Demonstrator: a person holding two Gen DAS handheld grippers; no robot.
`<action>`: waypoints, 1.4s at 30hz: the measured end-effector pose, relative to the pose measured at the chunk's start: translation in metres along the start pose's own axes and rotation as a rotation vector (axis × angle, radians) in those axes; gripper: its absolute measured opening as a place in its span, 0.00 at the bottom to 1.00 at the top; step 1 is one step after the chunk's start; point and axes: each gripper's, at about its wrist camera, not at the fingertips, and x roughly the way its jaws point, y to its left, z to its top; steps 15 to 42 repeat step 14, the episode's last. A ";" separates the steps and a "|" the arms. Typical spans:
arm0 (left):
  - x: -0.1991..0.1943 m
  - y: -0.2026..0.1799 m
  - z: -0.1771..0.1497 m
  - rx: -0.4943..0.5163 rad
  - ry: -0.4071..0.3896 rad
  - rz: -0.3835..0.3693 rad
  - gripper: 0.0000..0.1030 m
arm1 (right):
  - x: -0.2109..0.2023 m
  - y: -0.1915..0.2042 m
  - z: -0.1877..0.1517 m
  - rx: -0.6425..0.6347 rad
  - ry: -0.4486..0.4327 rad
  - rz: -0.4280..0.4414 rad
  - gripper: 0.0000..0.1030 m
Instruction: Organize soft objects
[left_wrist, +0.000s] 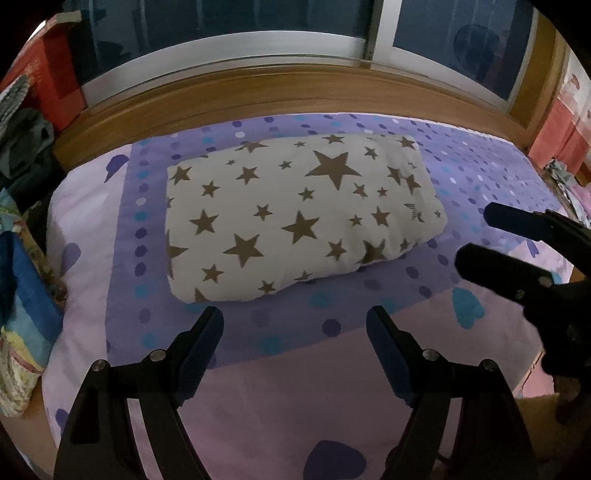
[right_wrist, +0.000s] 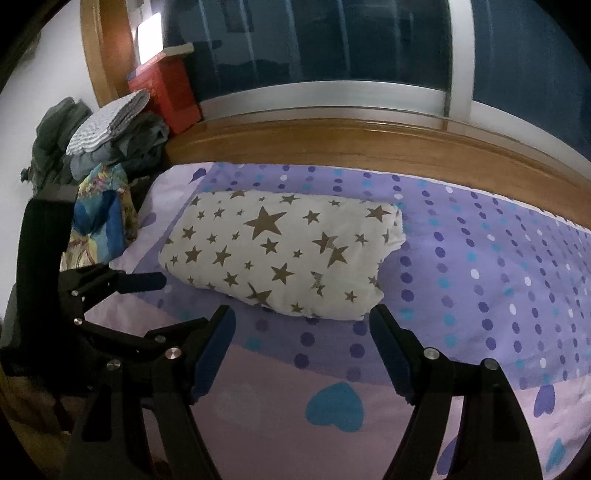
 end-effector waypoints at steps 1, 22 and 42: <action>0.000 -0.001 0.000 0.004 0.000 -0.004 0.79 | 0.001 0.000 0.000 -0.008 0.002 0.007 0.74; 0.000 -0.013 0.000 0.068 0.010 -0.030 0.79 | 0.001 -0.013 -0.006 -0.071 0.027 0.064 0.74; 0.000 -0.013 0.000 0.068 0.010 -0.030 0.79 | 0.001 -0.013 -0.006 -0.071 0.027 0.064 0.74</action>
